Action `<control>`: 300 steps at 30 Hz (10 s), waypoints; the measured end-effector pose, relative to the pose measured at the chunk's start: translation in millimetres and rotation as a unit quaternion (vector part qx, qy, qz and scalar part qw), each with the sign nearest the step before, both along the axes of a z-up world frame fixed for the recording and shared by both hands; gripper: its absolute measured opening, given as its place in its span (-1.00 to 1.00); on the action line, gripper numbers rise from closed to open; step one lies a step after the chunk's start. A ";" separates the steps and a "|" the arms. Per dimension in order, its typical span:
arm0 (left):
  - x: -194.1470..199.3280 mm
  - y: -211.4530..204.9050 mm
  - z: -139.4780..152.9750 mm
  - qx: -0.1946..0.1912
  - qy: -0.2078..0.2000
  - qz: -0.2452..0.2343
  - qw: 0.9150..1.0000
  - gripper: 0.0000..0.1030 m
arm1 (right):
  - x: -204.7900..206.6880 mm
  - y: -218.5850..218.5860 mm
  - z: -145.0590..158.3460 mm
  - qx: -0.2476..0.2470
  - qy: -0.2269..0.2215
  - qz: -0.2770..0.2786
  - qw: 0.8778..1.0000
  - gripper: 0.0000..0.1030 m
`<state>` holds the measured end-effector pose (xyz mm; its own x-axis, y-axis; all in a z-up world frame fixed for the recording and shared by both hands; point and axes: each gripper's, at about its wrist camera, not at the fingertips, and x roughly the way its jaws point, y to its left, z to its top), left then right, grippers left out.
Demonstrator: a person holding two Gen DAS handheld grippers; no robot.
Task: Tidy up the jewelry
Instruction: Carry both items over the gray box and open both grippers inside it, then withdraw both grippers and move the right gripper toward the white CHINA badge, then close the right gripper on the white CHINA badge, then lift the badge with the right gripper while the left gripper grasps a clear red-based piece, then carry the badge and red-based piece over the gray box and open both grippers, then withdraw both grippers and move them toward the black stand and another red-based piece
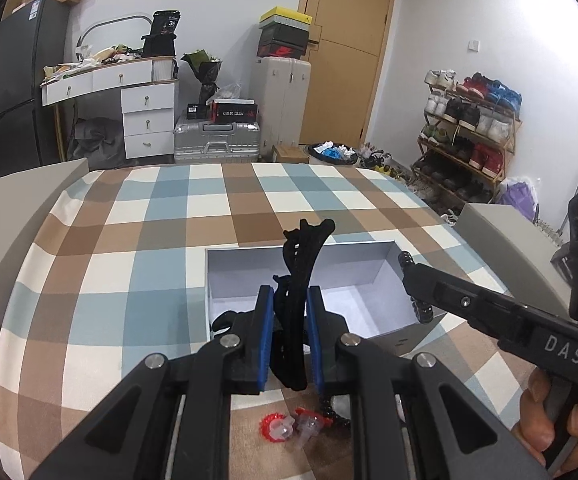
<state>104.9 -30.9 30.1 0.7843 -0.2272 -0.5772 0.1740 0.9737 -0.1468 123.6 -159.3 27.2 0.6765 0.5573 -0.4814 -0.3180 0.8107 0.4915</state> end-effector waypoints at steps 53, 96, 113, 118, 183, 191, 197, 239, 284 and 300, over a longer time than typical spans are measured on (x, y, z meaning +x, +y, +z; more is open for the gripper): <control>-25.4 15.2 8.4 -0.018 0.019 0.034 0.999 0.98 | -33.2 -23.4 6.8 -0.108 0.026 -0.016 0.994 1.00; -43.0 36.4 -47.1 -0.027 0.097 0.058 0.993 0.98 | -43.6 16.8 -69.2 -0.293 0.081 0.038 0.952 0.74; -40.8 42.0 -47.4 -0.050 0.101 0.058 0.992 0.98 | -43.1 24.9 -64.4 -0.286 0.046 0.071 0.954 -0.19; -40.8 40.6 -47.3 -0.044 0.103 0.063 0.992 0.98 | -48.7 6.6 -53.3 -0.213 0.037 0.085 0.973 -0.19; -20.6 3.8 -53.0 0.087 0.134 -0.003 0.987 -0.57 | -47.4 -39.1 -30.7 -0.124 0.040 0.053 0.990 -0.18; -27.0 6.3 -45.5 0.075 0.118 -0.003 0.990 -0.75 | -47.9 -34.8 -31.8 -0.127 0.039 0.058 0.990 -0.18; -40.3 12.9 -29.9 0.049 0.091 0.010 0.995 -0.75 | -51.1 -33.6 -27.8 -0.119 0.026 0.053 0.991 -0.18; 16.1 18.6 9.3 -0.012 0.022 0.002 1.000 -0.75 | 25.3 -14.1 22.1 -0.065 -0.007 -0.028 0.997 -0.18; 37.5 -1.4 -13.8 0.027 0.066 0.003 0.997 -0.75 | 46.1 -2.8 -14.2 -0.073 0.055 0.003 0.996 -0.12; -3.8 5.8 10.3 0.007 0.029 0.013 0.999 0.74 | 2.3 -22.8 7.9 -0.113 0.016 -0.034 0.993 1.00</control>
